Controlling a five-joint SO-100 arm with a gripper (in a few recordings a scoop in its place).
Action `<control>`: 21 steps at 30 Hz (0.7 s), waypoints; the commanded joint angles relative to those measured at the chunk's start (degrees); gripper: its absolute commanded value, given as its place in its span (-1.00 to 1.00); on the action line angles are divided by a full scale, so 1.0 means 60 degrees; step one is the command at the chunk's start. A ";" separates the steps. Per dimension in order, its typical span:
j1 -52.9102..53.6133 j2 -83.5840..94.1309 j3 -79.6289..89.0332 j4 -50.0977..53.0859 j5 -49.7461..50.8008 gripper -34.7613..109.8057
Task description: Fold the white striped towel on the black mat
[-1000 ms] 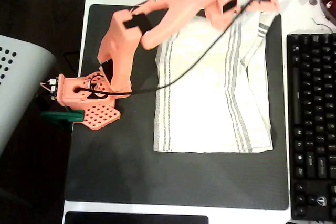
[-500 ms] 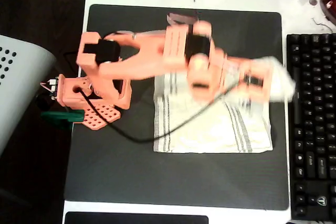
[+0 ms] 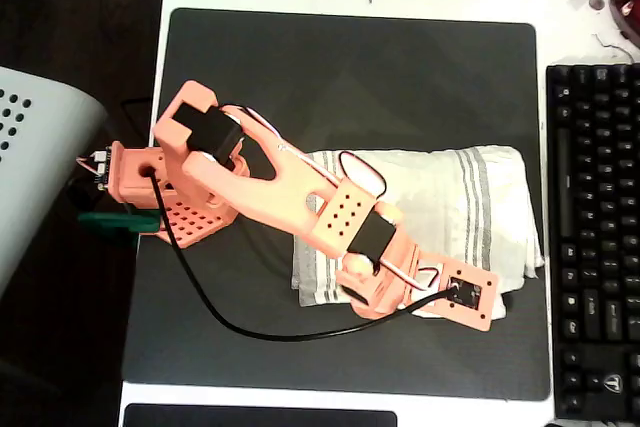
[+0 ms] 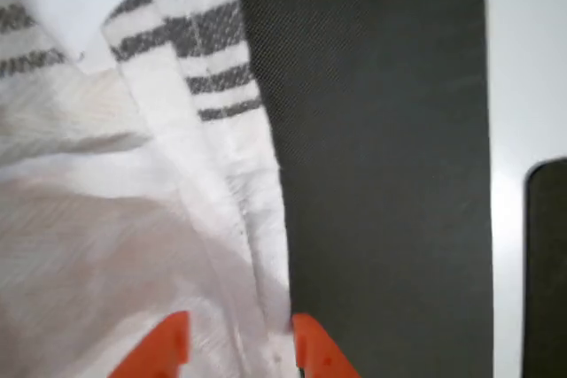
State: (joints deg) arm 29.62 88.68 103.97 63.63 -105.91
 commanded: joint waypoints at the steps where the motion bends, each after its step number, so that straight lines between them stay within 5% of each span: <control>1: 0.0220 0.0630 -0.0293 0.0249 -0.0146 -0.27; 7: -0.0454 0.3530 0.0234 0.2271 -0.0132 -0.28; 13: -0.3604 0.5347 0.1494 0.4058 0.1670 -0.34; 21: -0.5610 0.4321 0.5112 0.0996 0.2593 -0.50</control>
State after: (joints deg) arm -2.29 114.35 127.27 76.90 -90.53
